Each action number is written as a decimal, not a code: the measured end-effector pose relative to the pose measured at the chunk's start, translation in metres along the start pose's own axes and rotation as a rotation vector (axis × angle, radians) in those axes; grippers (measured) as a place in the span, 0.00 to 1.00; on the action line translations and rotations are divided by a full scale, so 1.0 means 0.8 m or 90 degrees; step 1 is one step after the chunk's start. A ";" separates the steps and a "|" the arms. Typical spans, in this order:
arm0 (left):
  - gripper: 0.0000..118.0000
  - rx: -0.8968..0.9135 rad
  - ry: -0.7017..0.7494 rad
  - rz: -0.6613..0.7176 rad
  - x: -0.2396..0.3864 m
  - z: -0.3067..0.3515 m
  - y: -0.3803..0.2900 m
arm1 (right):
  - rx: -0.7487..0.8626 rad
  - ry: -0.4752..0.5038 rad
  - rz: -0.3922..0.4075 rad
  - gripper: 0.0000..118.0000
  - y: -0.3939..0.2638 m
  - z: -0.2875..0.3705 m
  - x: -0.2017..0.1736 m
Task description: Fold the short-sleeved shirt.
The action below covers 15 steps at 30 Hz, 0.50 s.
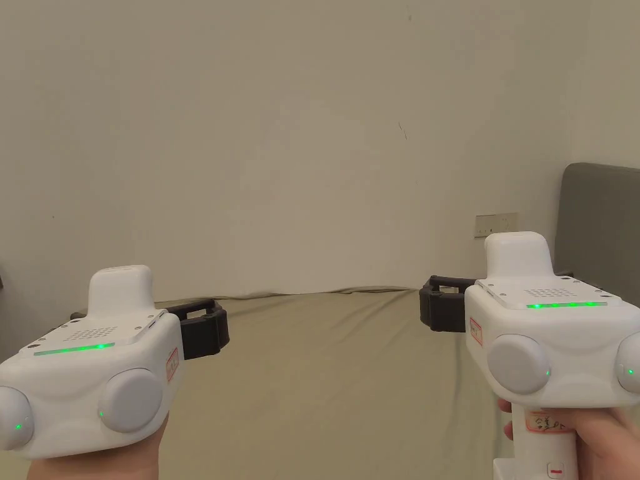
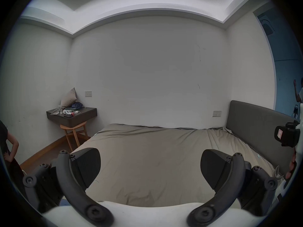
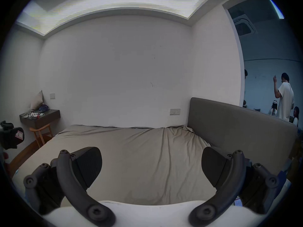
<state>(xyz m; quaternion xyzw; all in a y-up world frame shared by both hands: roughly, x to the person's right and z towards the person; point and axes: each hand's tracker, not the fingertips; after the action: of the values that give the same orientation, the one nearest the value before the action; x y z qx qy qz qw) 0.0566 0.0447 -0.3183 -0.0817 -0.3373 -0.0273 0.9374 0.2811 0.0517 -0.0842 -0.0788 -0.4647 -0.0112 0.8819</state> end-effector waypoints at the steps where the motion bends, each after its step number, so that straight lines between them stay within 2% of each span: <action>1: 1.00 0.001 -0.001 -0.001 0.000 0.001 0.000 | 0.000 0.000 0.000 1.00 0.000 0.000 0.000; 15: 1.00 -0.002 -0.008 0.002 0.001 0.005 0.005 | 0.001 0.012 0.003 1.00 0.003 0.007 -0.001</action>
<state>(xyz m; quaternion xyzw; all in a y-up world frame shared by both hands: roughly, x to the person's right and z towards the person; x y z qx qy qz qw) 0.0550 0.0494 -0.3155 -0.0837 -0.3428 -0.0261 0.9353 0.2764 0.0544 -0.0825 -0.0790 -0.4562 -0.0095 0.8863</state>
